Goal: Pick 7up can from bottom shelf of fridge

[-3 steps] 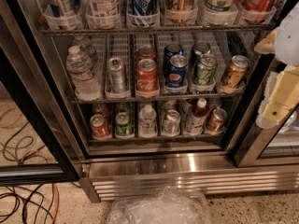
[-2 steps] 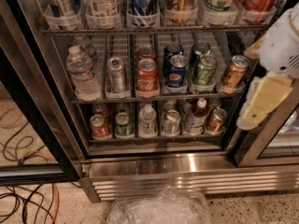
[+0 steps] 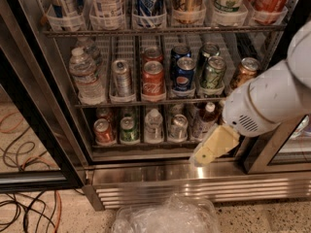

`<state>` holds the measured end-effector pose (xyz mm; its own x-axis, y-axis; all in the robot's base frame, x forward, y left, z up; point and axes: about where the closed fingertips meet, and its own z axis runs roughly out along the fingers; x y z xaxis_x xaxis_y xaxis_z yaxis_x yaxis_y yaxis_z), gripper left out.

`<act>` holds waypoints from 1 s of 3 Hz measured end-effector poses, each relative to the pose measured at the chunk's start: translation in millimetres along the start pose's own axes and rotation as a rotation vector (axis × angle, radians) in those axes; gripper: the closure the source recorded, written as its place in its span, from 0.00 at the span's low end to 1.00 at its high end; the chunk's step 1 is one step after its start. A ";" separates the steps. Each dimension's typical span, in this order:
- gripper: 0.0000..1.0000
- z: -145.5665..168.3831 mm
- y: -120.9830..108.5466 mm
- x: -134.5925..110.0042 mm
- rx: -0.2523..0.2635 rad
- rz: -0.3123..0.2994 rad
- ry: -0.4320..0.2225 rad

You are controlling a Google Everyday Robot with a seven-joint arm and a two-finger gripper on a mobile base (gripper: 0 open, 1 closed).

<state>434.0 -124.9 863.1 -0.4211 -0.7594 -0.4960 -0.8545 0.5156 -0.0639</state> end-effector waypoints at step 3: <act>0.00 21.6 -3.3 -12.0 0.050 0.067 -0.093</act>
Offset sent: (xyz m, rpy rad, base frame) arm 0.0105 0.0046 -0.0043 0.0187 -0.0441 -0.0241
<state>448.5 -108.9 850.5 -0.4449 -0.6838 -0.5784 -0.8080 0.5850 -0.0700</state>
